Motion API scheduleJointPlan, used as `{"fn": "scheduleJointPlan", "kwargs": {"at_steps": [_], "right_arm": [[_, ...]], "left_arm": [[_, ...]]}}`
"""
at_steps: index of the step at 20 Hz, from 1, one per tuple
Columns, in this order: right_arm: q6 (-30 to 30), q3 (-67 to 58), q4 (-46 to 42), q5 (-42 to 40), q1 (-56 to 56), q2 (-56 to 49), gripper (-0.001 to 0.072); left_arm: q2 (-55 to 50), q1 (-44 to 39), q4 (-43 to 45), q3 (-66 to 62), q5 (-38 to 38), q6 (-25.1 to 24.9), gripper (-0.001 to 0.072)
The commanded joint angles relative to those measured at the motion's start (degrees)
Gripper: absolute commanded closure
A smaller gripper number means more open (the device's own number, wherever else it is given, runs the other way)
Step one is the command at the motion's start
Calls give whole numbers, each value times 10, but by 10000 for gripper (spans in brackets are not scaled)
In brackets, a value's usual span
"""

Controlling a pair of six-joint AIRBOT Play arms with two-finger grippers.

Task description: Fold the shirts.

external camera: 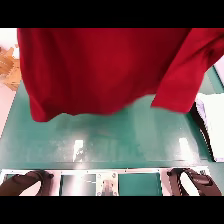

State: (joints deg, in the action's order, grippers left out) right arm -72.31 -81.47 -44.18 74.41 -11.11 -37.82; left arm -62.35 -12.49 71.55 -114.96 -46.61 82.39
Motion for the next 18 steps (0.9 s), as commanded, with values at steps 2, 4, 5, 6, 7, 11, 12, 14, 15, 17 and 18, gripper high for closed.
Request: {"fn": "scheduleJointPlan", "kwargs": {"at_steps": [2,4,5,6,7,11,12,14,15,17,18], "right_arm": [[4,186,62,-23,3,21,694],[16,289,60,-88,12,17,694],[21,343,58,-131,14,12,693],[21,394,52,-177,13,0,694],[21,435,42,-221,13,-14,694],[21,520,-2,-355,12,-116,694],[25,519,-4,-361,12,-151,693],[26,518,-4,-368,12,-207,693],[38,516,-4,-367,12,-228,693],[40,516,-9,-367,6,-240,652],[40,508,-14,-356,-6,-240,433]], "left_arm": [[-157,0,-129,21,101,-55,689],[-246,0,-247,21,103,-131,688],[-292,-5,-297,21,97,-166,687],[-335,-14,-320,21,90,-188,687],[-369,-25,-322,21,79,-200,687],[-478,-85,-315,22,53,-244,687],[-498,-97,-314,22,51,-244,686],[-523,-109,-312,22,27,-238,518],[-525,-107,-311,22,4,-233,194],[-522,-77,-310,-3,-97,-184,133],[-516,-48,-309,-23,-170,-147,133]]}}
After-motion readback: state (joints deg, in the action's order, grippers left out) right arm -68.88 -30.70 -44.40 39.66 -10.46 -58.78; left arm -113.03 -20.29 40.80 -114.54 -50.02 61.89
